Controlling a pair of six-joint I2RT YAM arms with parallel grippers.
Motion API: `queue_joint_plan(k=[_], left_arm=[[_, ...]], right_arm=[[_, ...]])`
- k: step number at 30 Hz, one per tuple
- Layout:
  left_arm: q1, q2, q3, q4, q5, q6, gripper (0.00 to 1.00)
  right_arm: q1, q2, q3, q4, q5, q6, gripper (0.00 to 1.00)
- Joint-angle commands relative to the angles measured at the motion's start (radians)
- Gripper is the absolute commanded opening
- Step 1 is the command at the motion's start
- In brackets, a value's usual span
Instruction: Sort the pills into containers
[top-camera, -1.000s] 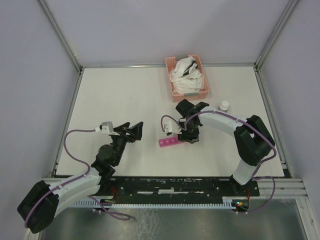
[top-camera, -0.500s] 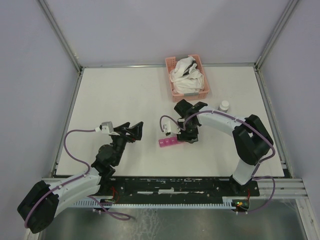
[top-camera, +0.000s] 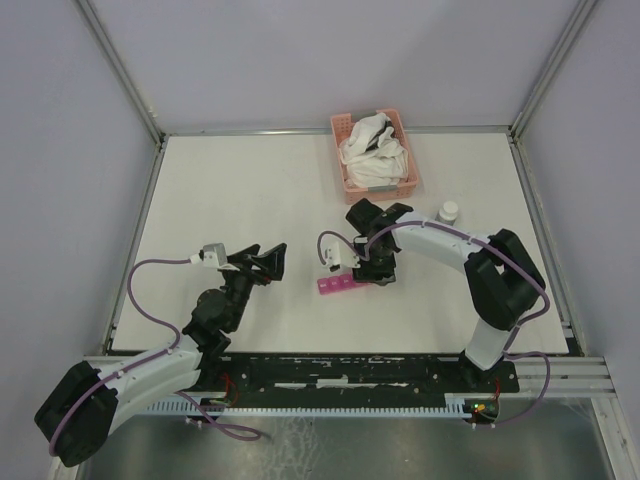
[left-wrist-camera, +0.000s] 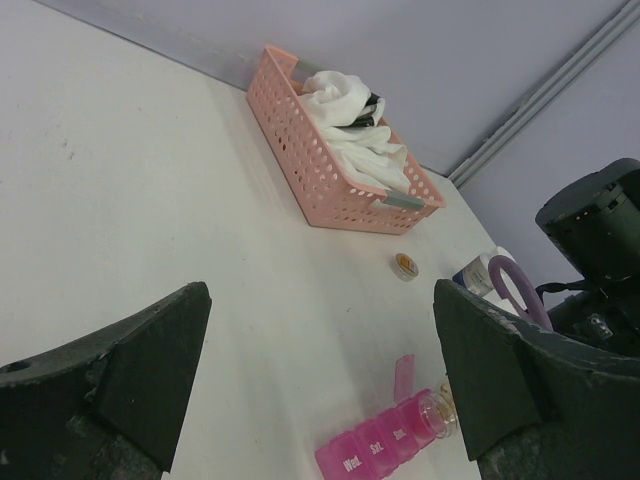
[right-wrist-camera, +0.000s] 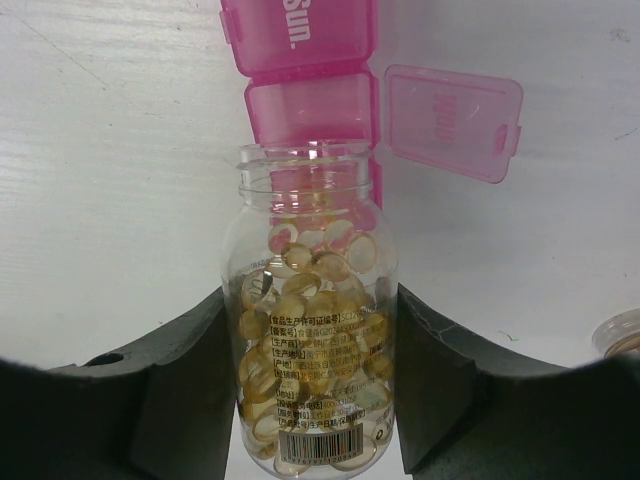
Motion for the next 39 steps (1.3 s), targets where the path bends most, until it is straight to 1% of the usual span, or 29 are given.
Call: queue_joint_plan(k=[1,39], left_arm=[[0.006,-0.005,-0.012,0.061,-0.003,-0.035,0.99],[0.012,-0.004,-0.012,0.061,-0.001,-0.04,0.99]], right_arm=[[0.01,0.011,0.045,-0.01,0.038,0.017,0.01],[0.047,0.038,0.069,-0.028,0.122,0.032,0.01]])
